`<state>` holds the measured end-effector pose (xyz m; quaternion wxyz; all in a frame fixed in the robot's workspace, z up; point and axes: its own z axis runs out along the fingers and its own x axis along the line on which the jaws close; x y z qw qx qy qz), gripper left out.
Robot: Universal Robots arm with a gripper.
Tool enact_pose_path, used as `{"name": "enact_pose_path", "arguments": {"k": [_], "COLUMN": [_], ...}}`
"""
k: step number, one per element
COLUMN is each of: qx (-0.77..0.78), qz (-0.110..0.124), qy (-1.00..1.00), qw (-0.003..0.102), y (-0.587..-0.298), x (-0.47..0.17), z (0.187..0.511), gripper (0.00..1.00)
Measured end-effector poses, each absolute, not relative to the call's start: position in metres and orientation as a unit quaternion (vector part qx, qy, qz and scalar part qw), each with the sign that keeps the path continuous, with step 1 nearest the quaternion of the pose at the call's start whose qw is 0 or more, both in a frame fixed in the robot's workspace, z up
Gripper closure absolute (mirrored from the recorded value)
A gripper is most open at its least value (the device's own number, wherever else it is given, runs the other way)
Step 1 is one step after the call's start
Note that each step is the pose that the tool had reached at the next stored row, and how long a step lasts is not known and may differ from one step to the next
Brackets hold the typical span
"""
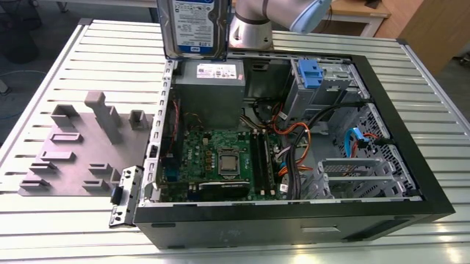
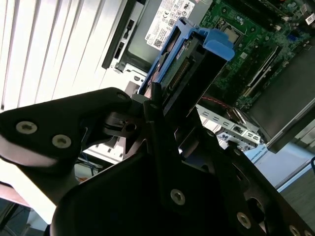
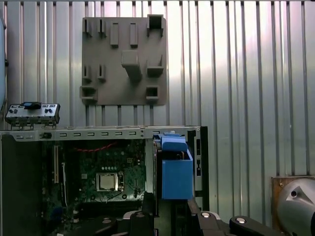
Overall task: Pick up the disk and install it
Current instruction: 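Pick up the disk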
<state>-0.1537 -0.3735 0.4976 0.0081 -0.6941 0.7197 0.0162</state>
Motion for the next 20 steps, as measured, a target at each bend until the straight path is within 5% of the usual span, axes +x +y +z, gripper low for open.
{"name": "enact_pose_path", "arguments": {"k": [20], "qx": [-0.694], "qz": [0.016], "qy": [0.72], "qw": [0.008], "y": [-0.374], "x": [-0.122], "z": [0.497], "gripper": [0.65]}}
